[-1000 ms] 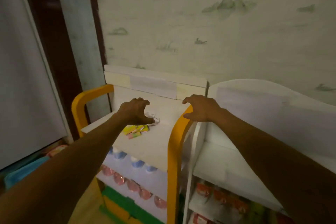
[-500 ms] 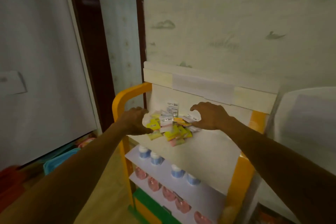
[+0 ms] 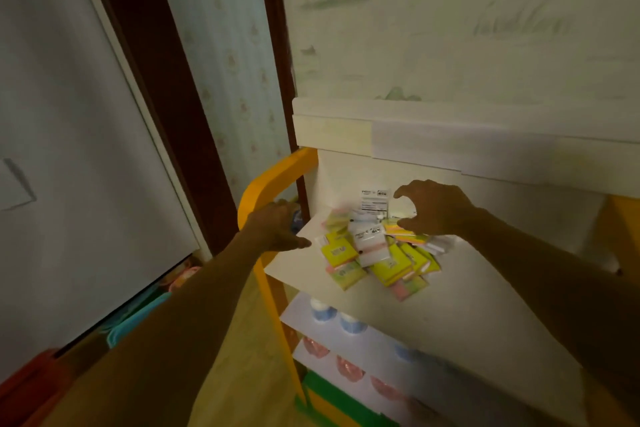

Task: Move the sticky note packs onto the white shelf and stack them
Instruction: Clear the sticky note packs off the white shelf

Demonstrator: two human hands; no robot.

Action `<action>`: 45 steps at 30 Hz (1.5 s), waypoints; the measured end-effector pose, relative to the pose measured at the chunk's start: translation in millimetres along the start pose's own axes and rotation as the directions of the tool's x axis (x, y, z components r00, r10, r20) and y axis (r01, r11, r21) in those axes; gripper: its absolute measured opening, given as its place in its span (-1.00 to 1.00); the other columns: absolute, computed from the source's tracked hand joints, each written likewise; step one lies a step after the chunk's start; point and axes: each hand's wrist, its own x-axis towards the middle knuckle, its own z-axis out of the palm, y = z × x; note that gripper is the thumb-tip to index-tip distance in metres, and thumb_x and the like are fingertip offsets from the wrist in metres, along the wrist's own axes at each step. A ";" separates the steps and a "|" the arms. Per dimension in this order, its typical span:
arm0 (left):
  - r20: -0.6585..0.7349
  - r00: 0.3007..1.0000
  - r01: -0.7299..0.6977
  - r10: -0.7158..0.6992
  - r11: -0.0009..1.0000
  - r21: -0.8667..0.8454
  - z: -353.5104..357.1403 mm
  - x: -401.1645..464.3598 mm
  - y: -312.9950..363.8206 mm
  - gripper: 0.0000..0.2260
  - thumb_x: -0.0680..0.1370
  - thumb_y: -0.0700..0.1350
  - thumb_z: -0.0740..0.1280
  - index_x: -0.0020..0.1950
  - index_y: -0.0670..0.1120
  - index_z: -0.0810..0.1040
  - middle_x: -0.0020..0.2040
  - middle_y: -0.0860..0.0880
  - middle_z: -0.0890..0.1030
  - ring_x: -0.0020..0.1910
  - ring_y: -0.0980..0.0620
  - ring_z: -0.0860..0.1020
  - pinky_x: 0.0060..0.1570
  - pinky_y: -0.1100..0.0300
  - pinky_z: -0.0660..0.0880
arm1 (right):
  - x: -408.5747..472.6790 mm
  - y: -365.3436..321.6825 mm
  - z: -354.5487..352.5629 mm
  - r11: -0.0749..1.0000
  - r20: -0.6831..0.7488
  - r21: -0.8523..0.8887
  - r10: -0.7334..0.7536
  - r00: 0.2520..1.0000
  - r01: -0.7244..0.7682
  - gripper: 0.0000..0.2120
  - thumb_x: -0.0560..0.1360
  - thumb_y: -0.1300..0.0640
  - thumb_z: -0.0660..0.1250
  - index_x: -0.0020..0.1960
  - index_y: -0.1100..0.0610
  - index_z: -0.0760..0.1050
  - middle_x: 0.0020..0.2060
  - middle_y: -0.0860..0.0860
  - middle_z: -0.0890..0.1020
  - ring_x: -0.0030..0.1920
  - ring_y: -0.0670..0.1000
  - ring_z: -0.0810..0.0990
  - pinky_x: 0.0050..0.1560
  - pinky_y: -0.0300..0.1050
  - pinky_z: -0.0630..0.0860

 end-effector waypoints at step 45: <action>0.139 0.867 -0.475 0.479 0.878 -0.058 94.8 218.4 -54.8 -0.46 0.35 0.12 0.46 0.28 0.02 0.44 0.15 -0.10 0.45 0.18 -0.11 0.42 0.10 -0.05 0.50 | 118.1 -88.6 186.8 0.879 0.165 -0.035 0.475 0.864 -0.476 -0.30 0.40 -0.35 0.28 0.40 0.01 0.29 0.35 0.18 0.31 0.31 0.24 0.33 0.25 0.18 0.38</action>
